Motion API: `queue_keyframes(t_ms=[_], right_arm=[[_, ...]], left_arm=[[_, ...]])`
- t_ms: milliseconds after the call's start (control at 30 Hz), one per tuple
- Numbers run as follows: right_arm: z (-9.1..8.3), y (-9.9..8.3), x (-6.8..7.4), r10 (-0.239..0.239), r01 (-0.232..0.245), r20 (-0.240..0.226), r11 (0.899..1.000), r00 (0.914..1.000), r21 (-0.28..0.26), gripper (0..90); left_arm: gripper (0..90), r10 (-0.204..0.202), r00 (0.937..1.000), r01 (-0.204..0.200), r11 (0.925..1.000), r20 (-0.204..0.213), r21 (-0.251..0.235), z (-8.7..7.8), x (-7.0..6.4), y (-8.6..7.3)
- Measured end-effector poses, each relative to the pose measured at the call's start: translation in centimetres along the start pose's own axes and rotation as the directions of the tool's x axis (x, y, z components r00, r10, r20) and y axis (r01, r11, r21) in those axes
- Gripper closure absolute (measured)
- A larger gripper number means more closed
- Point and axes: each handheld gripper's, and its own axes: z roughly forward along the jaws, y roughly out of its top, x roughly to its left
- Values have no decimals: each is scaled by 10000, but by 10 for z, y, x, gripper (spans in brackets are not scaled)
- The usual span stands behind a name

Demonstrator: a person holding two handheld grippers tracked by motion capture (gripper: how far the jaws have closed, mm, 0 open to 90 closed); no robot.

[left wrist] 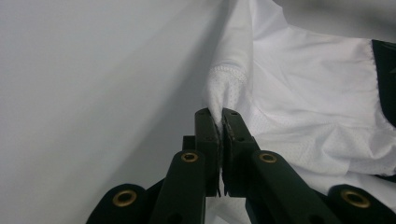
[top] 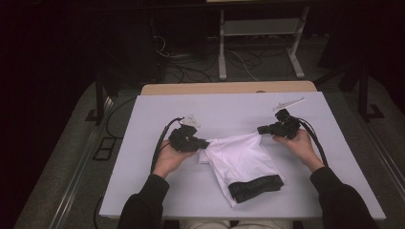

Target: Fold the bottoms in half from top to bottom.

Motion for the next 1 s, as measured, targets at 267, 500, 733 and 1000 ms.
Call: queue_keyframes(t_ms=[267,500,733,1000], right_arm=[[10,13,4,22,-22,117,10000,9999,-11,891],[18,22,4,277,-277,327,9996,9991,-30,891],[23,32,-2,609,-598,531,9979,9967,-230,891],[27,44,-15,1159,-1135,625,9927,9913,-415,891]], left_arm=[[858,55,10000,-56,9996,58,278,-6,23,7],[857,11,10000,-11,9986,12,531,-6,52,17],[857,-54,9995,70,9985,-308,537,-1,70,27],[857,118,9954,-45,9970,-947,779,13,79,37]])
